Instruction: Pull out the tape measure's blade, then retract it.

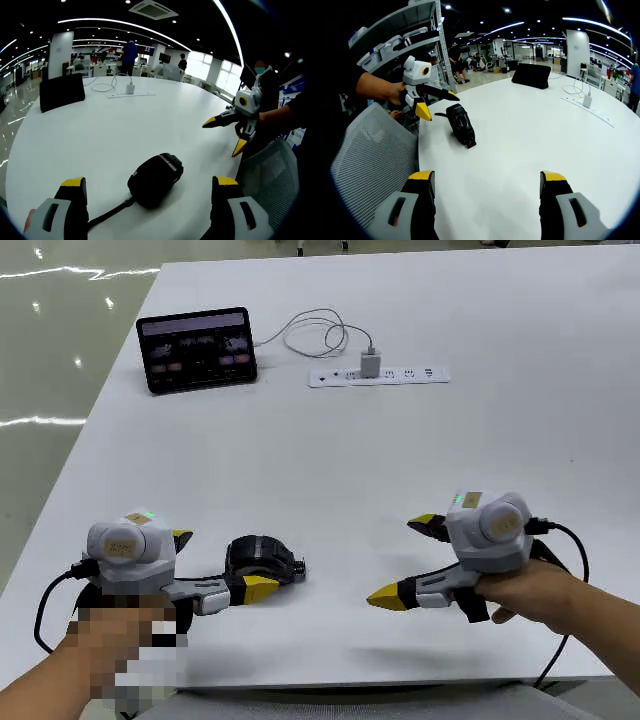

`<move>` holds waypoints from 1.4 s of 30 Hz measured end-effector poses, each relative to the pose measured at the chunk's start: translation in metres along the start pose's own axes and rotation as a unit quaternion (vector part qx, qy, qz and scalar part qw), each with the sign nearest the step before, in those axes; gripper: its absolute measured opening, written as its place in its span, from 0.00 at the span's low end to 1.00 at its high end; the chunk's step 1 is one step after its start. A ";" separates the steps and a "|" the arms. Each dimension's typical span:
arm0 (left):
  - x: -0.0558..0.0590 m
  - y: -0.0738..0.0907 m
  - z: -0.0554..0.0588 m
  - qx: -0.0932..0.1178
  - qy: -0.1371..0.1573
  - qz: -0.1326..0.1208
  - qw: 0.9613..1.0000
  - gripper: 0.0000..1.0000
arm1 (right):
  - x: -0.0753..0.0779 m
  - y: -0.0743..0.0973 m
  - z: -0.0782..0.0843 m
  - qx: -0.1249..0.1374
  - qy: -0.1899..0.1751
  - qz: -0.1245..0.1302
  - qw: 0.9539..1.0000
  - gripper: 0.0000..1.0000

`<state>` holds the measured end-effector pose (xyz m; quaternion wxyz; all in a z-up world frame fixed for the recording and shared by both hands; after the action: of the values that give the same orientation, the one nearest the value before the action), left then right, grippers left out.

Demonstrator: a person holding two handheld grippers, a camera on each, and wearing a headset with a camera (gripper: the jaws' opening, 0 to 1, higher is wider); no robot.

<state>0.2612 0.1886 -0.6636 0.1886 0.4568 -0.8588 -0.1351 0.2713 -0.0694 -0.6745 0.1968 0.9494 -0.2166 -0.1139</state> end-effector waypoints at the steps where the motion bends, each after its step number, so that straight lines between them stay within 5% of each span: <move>1: -0.001 0.002 0.001 -0.002 -0.003 0.000 1.000 1.00 | 0.001 0.003 0.002 -0.002 0.002 0.005 1.000 0.81; 10: -0.004 0.020 0.012 -0.022 -0.016 0.014 1.000 1.00 | 0.009 0.039 0.023 -0.018 0.007 0.025 0.999 0.80; 18: -0.016 0.035 0.022 -0.030 -0.012 0.008 0.999 1.00 | 0.022 0.069 0.031 -0.008 -0.014 0.055 0.998 0.88; 27: -0.024 0.047 0.016 -0.016 -0.016 0.002 1.000 1.00 | 0.038 0.108 0.047 -0.004 -0.025 0.085 0.996 1.00; 34: -0.024 0.050 0.017 -0.020 -0.039 0.004 0.999 1.00 | 0.048 0.131 0.053 -0.007 -0.011 0.109 0.994 1.00; 42: -0.026 0.054 0.017 -0.019 -0.030 -0.001 0.999 1.00 | 0.041 0.137 0.059 -0.025 -0.009 0.096 0.995 1.00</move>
<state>0.2274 0.2413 -0.6620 0.1713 0.4499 -0.8607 -0.1657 0.2394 -0.2210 -0.6753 0.2288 0.9178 -0.3058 -0.1085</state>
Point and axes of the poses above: the centre of the closed fingertips' face, and the gripper's own axes: y roughly backward along the fingers, x roughly to its right, z roughly out of its underside, the point moved 4 cm from there along y, roughly backward along the fingers, and after that the axes turned 11 degrees about x, right-handed, at the moved point
